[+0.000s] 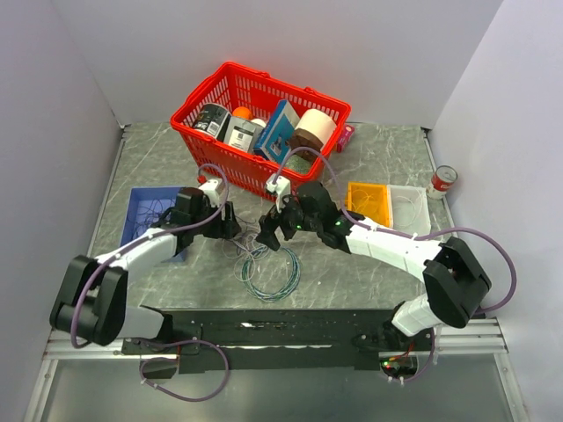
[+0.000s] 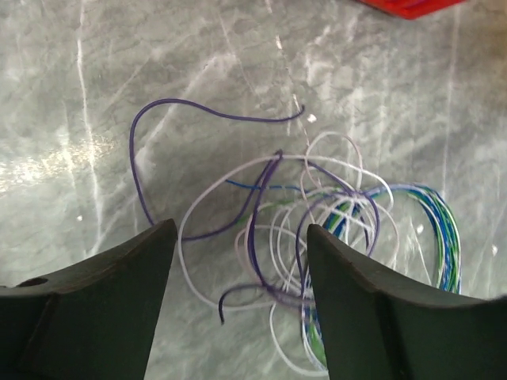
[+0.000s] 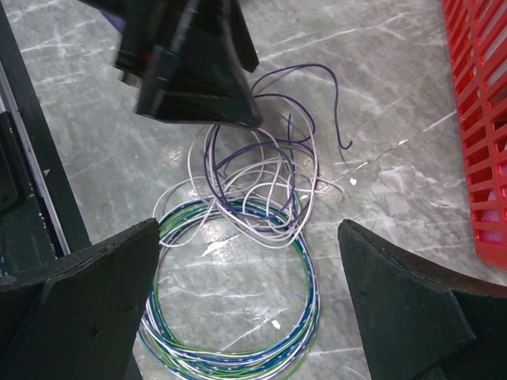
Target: Untangle the cables
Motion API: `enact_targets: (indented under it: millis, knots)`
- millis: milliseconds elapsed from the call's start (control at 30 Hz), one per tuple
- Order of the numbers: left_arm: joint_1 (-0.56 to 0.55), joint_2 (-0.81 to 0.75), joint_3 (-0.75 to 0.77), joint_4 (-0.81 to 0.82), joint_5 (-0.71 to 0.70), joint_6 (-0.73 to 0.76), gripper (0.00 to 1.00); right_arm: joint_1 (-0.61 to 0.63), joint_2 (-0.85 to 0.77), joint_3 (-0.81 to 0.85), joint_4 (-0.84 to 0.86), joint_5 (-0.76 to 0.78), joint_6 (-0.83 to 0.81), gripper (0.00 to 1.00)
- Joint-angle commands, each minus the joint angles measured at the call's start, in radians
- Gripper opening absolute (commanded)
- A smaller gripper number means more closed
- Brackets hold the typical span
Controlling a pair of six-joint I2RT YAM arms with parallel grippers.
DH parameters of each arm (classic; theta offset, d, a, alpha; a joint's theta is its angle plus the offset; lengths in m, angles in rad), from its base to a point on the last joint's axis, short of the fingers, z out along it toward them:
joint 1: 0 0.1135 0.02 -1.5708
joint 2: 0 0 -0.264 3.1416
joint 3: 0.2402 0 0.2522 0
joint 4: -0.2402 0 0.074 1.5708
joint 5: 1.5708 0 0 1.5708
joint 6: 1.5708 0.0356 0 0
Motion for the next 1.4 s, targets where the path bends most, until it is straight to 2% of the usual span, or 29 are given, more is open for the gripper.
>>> enact_targets:
  millis: [0, 67, 167, 200, 233, 267, 367, 433, 633, 867, 1000, 1133, 1267, 1367]
  knots:
    - [-0.016, 0.060, 0.050, 0.029, -0.050, -0.096, 0.66, -0.005, -0.038, 0.001, 0.024, 0.007, -0.018, 1.00]
    - [-0.015, 0.078, 0.052, 0.016, -0.049, -0.111, 0.60, -0.011, -0.047, -0.006, 0.024, 0.007, -0.021, 1.00]
    - [-0.015, 0.086, 0.052, -0.027, -0.062, -0.128, 0.41, -0.035, -0.049, -0.016, 0.025, -0.007, -0.023, 1.00]
    - [-0.015, 0.084, 0.056, -0.025, -0.068, -0.126, 0.18, -0.040, -0.049, -0.016, 0.024, -0.013, -0.024, 1.00]
    - [-0.015, 0.081, 0.067, -0.024, -0.082, -0.122, 0.07, -0.048, -0.047, -0.011, 0.022, -0.017, -0.026, 1.00]
    - [-0.013, 0.072, 0.076, -0.027, -0.085, -0.122, 0.01, -0.048, -0.040, -0.008, 0.019, -0.020, -0.036, 1.00]
    - [-0.006, 0.026, 0.119, -0.056, -0.050, -0.099, 0.01, -0.043, -0.011, 0.017, -0.002, -0.014, -0.059, 1.00]
    - [-0.006, -0.018, 0.157, -0.137, -0.020, -0.051, 0.01, -0.034, 0.003, 0.023, 0.005, -0.020, -0.056, 1.00]
    - [-0.003, -0.375, 0.116, -0.194, 0.062, 0.088, 0.01, 0.015, 0.052, 0.082, 0.071, -0.083, -0.027, 1.00]
    - [-0.001, -0.675, 0.078, -0.223, 0.189, 0.110, 0.01, 0.023, 0.066, 0.178, 0.147, -0.186, 0.017, 1.00]
    - [0.029, -0.785, 0.073, -0.151, 0.160, 0.090, 0.01, 0.061, 0.059, 0.214, 0.159, -0.211, 0.013, 1.00]
    - [0.063, -0.853, 0.165, -0.052, 0.015, 0.127, 0.01, 0.081, 0.072, 0.241, 0.160, -0.218, 0.046, 1.00]
    - [0.063, -0.871, 0.262, -0.008, 0.007, 0.174, 0.01, 0.087, 0.117, 0.244, 0.223, -0.231, 0.068, 1.00]
    - [0.054, -0.861, 0.324, 0.002, -0.019, 0.176, 0.01, 0.096, 0.195, 0.297, 0.206, -0.225, 0.077, 1.00]
